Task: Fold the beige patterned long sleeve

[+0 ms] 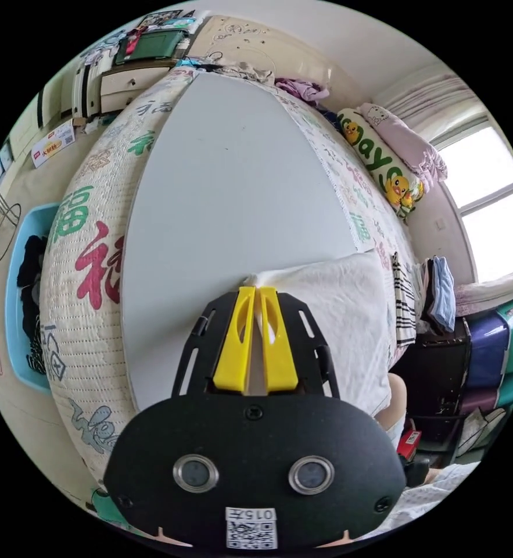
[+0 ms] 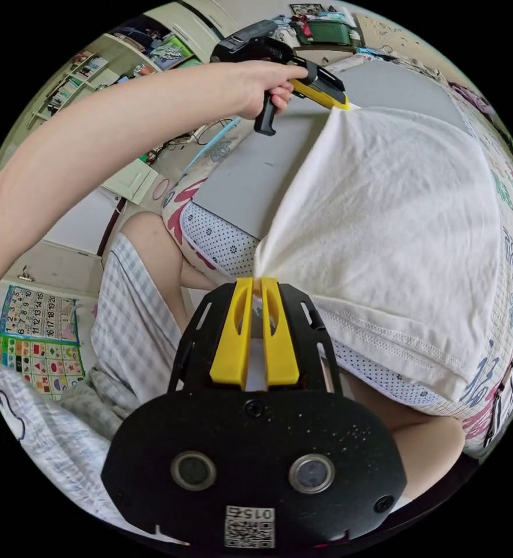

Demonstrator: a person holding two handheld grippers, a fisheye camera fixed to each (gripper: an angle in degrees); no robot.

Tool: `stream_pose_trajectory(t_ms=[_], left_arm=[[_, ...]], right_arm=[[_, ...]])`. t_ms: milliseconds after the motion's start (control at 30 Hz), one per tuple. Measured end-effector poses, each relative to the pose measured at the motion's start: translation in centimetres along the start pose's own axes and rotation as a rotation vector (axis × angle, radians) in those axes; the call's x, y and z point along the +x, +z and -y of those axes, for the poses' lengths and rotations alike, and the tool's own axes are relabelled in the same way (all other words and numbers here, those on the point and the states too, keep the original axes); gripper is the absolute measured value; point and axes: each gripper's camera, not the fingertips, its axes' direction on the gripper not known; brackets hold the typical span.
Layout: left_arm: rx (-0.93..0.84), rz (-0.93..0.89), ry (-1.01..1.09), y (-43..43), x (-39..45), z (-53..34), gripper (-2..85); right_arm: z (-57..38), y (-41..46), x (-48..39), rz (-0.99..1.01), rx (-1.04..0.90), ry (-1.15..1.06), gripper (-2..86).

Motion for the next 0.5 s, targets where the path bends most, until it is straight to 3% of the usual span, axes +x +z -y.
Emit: stream_pose_trajectory(t_ms=[167, 267, 333, 500], left_arm=[[0.074, 0.036, 0.143, -5.0, 2.0, -5.8, 5.1], [0.043, -0.017, 0.302, -7.1, 5.0, -12.0, 6.2], [0.005, -0.074, 0.365, -7.3, 6.6, -16.0, 6.6], [-0.027, -0.075, 0.338, -5.5, 8.5, -25.1, 7.3]], right_arm=[[-4.3, -11.3, -0.7, 0.048, 0.164, -0.157, 6.1], [-7.4, -17.0, 2.3, -0.121, 0.237, -0.158, 6.3], [-8.6, -18.9, 5.9, -0.206, 0.244, -0.09, 5.3], [-8.3, -20.1, 12.2, -0.167, 0.171, -0.025, 5.8]])
